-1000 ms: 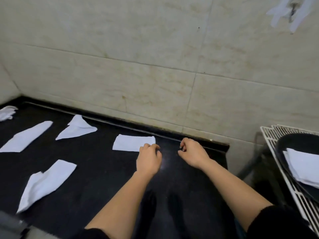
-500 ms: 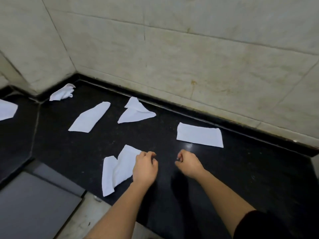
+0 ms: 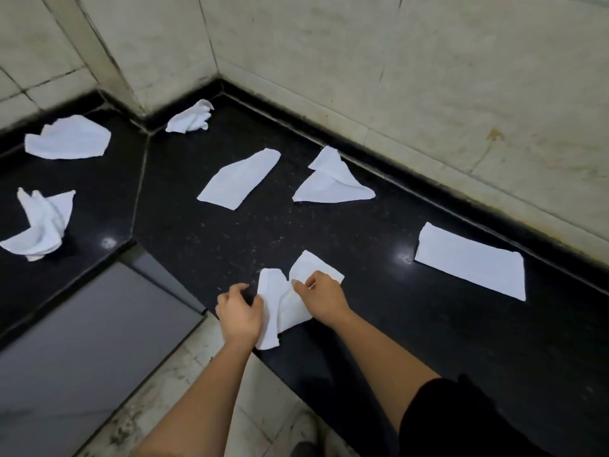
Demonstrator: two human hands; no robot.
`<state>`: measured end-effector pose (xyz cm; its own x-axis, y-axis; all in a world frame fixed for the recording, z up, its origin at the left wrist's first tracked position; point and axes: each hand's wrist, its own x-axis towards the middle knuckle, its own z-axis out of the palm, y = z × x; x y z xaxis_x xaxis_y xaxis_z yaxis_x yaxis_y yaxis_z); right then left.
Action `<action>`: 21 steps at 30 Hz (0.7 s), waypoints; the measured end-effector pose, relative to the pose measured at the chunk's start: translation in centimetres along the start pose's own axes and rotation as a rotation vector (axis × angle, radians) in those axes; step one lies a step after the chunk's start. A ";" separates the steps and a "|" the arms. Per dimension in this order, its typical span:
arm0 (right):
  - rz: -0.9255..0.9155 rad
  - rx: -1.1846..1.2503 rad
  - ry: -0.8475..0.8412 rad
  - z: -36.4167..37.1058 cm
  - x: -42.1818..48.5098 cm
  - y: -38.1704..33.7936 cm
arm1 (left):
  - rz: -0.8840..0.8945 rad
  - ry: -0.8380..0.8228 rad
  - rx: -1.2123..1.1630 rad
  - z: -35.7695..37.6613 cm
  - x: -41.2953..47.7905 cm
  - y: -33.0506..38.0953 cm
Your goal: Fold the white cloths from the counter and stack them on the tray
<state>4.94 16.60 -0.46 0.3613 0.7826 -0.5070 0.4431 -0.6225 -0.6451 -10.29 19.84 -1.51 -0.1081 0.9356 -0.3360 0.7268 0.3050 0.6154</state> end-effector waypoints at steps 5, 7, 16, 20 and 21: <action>0.101 -0.005 -0.023 1.8 0.8 -2.4 | 0.072 -0.109 0.042 0.4 0.9 -0.7; 0.125 -0.005 -0.032 2.0 1.3 -2.1 | 0.117 -0.114 0.094 0.5 1.2 -0.6; 0.251 0.547 -0.033 -1.7 -0.7 1.4 | 0.502 -0.263 0.355 2.2 1.4 1.5; 0.279 0.683 -0.023 -3.0 -2.1 2.8 | 0.537 -0.240 0.542 2.8 1.3 2.6; 0.287 0.697 -0.028 -3.3 -2.4 3.1 | 0.523 -0.194 0.561 3.0 1.2 2.7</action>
<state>8.12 12.77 0.66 0.3596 0.5964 -0.7176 -0.2898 -0.6597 -0.6934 -6.43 21.24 -2.40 0.4249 0.8693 -0.2526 0.8896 -0.3494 0.2942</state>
